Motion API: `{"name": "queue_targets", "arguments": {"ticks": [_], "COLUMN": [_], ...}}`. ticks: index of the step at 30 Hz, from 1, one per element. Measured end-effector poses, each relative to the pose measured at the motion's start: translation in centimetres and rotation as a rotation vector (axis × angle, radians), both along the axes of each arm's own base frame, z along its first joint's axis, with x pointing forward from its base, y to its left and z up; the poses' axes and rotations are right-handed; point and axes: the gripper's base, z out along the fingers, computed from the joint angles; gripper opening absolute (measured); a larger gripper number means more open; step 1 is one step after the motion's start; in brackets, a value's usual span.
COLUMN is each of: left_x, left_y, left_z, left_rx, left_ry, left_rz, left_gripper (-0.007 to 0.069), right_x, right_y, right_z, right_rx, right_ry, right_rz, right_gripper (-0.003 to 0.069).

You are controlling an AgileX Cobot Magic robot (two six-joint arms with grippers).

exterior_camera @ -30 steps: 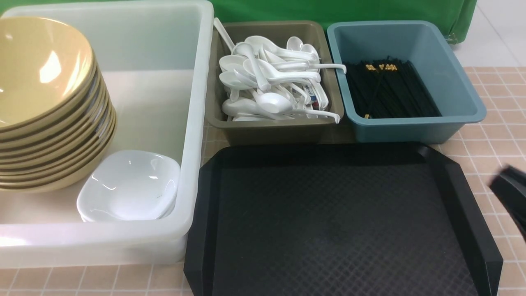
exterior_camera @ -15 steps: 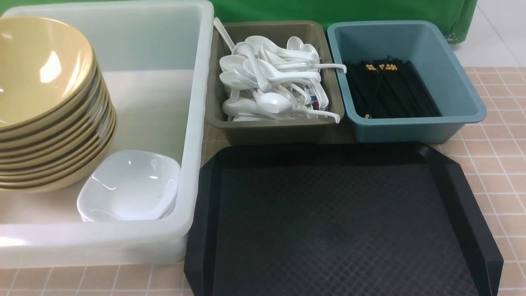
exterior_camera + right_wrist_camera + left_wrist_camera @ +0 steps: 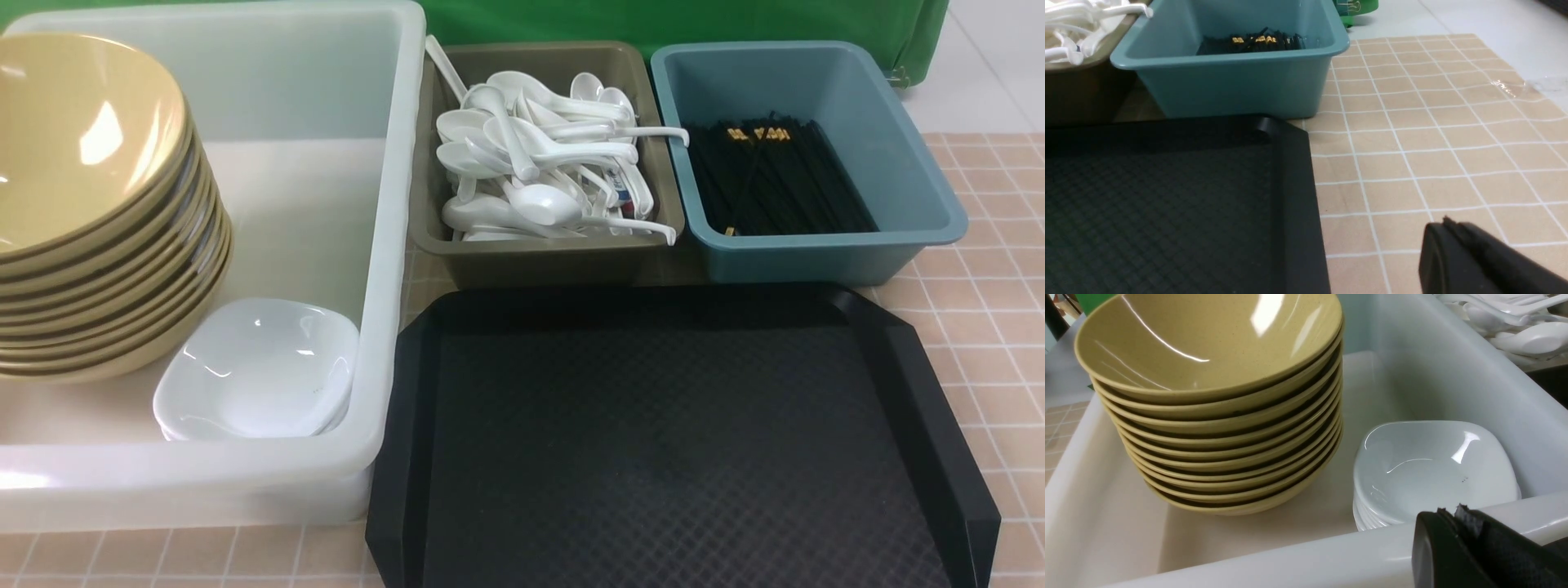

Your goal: On brown table put chopsticks spoon bowls plates into blue grey white boxes.

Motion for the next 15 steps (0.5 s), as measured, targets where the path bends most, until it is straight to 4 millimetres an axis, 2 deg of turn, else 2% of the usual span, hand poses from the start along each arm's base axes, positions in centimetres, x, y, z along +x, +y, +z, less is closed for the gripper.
{"name": "queue_targets", "arguments": {"ticks": [15], "left_x": [0.0], "left_y": [0.0], "left_z": [0.0], "left_rx": [0.0], "left_ry": [0.0], "left_rz": [0.0], "left_gripper": [0.0001], "right_x": [0.0], "right_y": [0.03], "right_z": [-0.01], "right_rx": [0.0], "right_ry": [0.001], "right_rz": [0.005], "right_gripper": [0.0044]}}
